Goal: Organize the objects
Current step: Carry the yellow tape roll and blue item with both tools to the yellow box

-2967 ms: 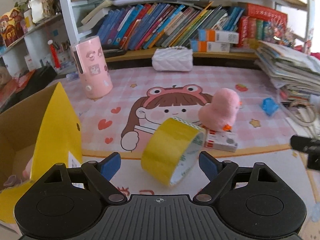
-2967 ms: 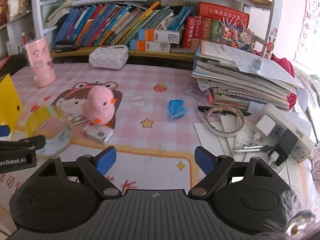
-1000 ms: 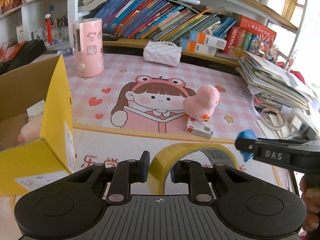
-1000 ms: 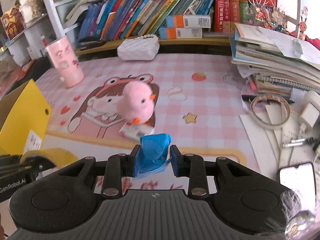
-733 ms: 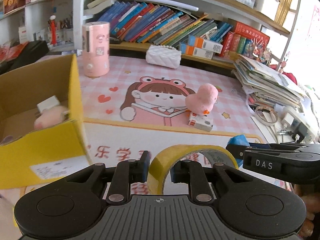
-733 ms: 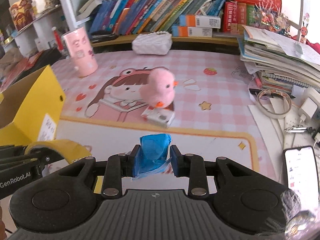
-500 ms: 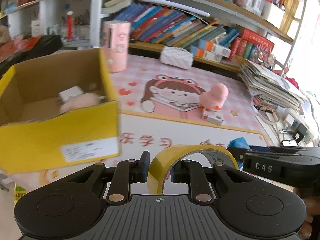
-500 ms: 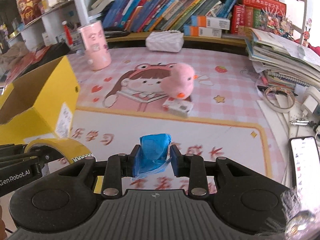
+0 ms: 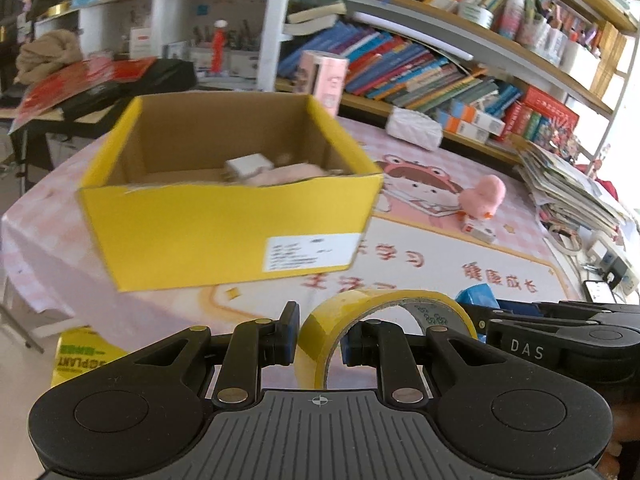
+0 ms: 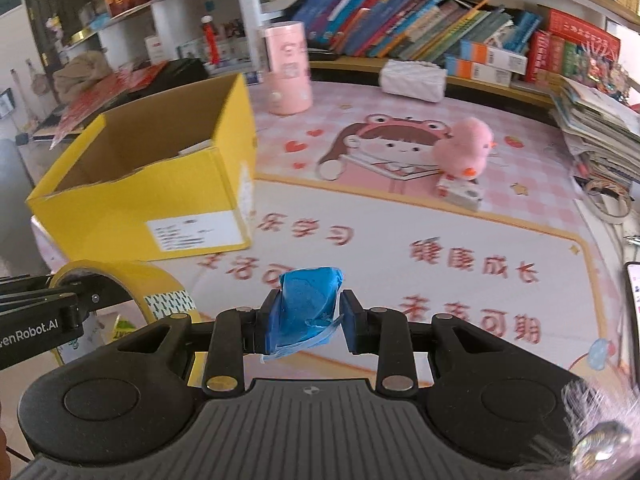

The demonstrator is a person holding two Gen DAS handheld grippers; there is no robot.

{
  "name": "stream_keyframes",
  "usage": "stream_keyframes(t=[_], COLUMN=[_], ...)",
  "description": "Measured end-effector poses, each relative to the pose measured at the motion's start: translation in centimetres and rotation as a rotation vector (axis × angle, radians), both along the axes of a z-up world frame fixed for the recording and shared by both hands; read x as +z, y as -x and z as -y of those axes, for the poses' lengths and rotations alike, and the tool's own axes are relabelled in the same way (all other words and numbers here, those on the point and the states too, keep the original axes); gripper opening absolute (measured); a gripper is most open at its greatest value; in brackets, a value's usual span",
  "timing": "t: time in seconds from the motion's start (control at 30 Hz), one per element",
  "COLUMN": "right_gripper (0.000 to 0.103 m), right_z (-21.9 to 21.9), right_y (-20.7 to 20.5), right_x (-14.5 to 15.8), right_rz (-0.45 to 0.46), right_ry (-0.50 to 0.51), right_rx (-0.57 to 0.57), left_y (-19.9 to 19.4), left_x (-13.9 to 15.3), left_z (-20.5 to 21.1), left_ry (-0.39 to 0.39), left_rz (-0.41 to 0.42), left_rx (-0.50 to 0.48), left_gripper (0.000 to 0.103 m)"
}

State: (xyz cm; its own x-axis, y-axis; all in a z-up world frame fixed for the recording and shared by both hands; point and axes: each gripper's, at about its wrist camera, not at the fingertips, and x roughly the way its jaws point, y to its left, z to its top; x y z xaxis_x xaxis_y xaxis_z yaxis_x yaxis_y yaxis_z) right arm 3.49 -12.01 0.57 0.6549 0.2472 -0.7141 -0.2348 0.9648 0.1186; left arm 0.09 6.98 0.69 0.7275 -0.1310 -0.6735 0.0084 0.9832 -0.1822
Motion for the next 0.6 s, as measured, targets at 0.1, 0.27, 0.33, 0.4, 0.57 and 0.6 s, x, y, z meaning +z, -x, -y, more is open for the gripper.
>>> stream_keyframes(t=[0.1,0.27,0.33,0.4,0.57,0.6], right_gripper=[0.029,0.029,0.029,0.029,0.029,0.029], right_z=[-1.5,-3.7,-4.4,-5.0,-5.9,-6.0], right_y=[0.8,2.3,2.8,3.3,4.1,4.2], right_x=[-0.1,-0.3,-0.4,-0.4,-0.2,-0.2], right_rz=[-0.003,-0.007,-0.008,-0.009,-0.012,-0.011], right_ry=[-0.006,-0.016,-0.019,-0.022,-0.025,-0.024], right_rx=[0.02,0.045,0.051,0.054,0.044,0.045], left_y=[1.1,2.6,3.1,3.4,4.2,4.4], left_x=[0.0,0.2,0.3,0.4,0.7,0.7], left_z=[-1.4,-3.2,-3.7,-4.2,-4.9,-5.0], left_ry=[-0.002,-0.012,-0.015,-0.018,-0.02,-0.019], left_rz=[0.001,0.009,0.012,0.015,0.026,0.028], left_rx=[0.018,0.037,0.04,0.038,0.03,0.029], left_gripper=[0.019,0.019,0.019,0.019,0.019,0.019])
